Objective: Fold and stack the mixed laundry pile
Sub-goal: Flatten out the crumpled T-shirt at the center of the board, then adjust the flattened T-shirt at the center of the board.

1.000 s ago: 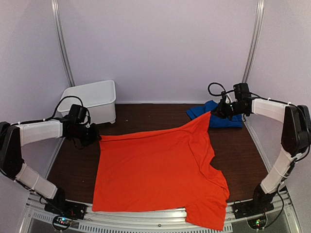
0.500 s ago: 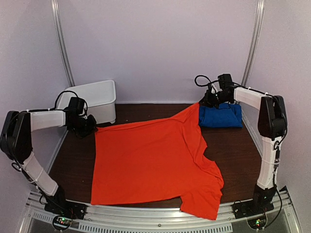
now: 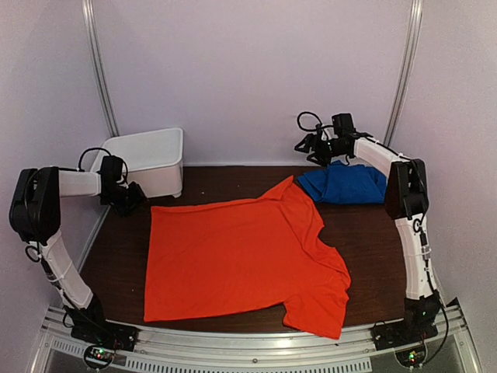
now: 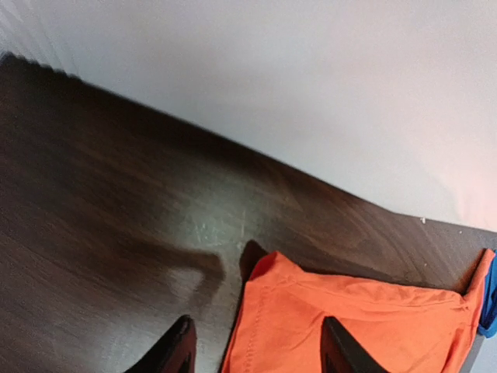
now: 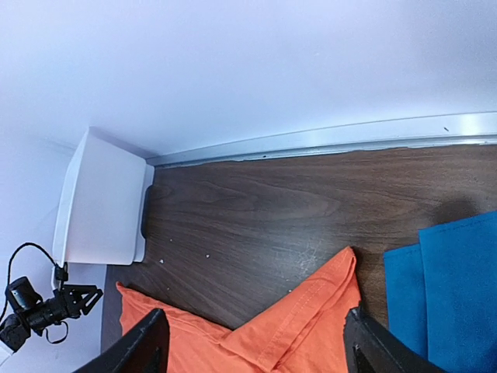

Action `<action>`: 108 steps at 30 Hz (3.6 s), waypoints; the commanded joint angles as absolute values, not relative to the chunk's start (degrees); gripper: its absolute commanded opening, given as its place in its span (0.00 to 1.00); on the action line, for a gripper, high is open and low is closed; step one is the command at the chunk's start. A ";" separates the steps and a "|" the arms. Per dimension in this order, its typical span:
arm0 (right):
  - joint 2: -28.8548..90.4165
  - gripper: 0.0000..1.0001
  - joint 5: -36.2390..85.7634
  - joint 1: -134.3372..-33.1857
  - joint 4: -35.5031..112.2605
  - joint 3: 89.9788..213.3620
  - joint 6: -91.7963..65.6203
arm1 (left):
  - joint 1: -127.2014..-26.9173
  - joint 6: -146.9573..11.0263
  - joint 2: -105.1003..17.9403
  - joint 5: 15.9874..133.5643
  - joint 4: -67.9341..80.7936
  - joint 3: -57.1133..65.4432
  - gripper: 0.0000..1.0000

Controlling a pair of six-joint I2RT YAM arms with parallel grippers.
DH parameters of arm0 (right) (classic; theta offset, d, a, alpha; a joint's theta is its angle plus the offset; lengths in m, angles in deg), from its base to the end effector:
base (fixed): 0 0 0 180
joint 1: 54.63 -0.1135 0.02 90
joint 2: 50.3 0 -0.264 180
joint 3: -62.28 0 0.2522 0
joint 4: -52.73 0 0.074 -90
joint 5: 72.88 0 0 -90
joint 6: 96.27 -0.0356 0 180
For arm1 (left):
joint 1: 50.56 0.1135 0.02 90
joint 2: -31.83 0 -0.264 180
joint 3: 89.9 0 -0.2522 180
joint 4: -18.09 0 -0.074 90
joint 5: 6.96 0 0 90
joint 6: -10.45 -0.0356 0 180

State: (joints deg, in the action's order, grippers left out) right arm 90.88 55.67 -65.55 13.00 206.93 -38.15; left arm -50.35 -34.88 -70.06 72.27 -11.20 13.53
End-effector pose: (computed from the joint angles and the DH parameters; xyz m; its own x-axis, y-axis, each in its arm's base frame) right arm 0.5452 0.1278 0.2340 -0.8320 0.2601 -0.4900 -0.2381 0.6304 0.7389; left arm 0.3655 -0.0053 0.1751 -0.6533 -0.6930 -0.3048 -0.4987 0.6968 -0.5155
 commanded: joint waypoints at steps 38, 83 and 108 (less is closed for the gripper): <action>62.11 0.44 38.55 -71.86 -7.31 162.41 -22.14 | -79.04 -78.50 -75.44 89.33 -21.91 3.70 0.29; 60.17 0.42 43.12 -68.71 -14.06 167.60 -13.96 | -73.24 -74.33 -73.58 94.95 -34.98 3.97 0.43; 51.83 0.00 45.13 -70.64 -8.53 141.84 -19.59 | -72.35 -65.56 -70.07 90.36 -35.21 14.63 0.35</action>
